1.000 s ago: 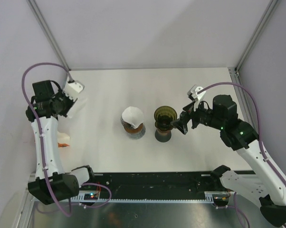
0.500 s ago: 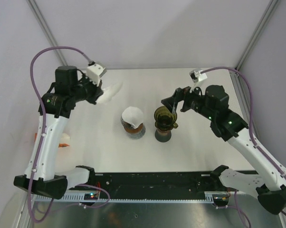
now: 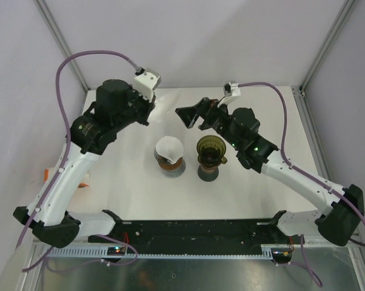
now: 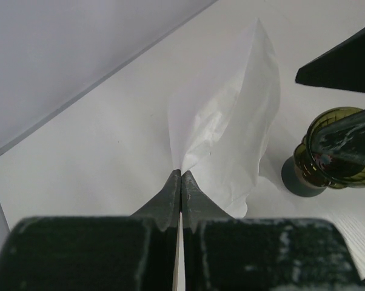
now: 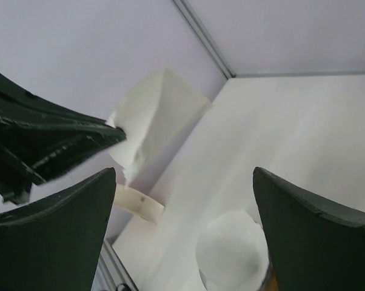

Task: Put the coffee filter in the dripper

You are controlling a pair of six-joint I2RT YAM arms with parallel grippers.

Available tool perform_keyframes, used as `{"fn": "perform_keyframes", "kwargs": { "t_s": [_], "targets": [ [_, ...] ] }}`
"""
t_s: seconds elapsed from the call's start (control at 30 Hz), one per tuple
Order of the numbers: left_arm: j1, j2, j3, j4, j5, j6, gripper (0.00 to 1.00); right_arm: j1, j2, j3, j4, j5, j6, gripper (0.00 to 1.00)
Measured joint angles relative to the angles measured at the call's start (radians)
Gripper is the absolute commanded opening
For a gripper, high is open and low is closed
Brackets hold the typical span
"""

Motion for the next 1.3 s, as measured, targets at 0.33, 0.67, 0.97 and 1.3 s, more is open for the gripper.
{"fn": "perform_keyframes", "kwargs": {
  "t_s": [0.33, 0.67, 0.97, 1.3],
  "targets": [
    [-0.094, 0.041, 0.0, 0.078, -0.195, -0.009, 0.0, 0.036, 0.135, 0.022, 0.19, 0.074, 0.082, 0.87],
    [-0.145, 0.044, -0.011, 0.113, -0.261, 0.021, 0.0, 0.036, 0.215, 0.068, 0.234, 0.095, 0.08, 0.54],
    [-0.154, 0.051, -0.021, 0.138, -0.309, 0.047, 0.0, 0.032, 0.248, 0.1, 0.248, 0.09, 0.074, 0.08],
    [-0.156, 0.051, -0.021, 0.152, -0.349, 0.08, 0.15, -0.01, 0.256, 0.1, 0.182, 0.073, 0.058, 0.0]
  ]
}}
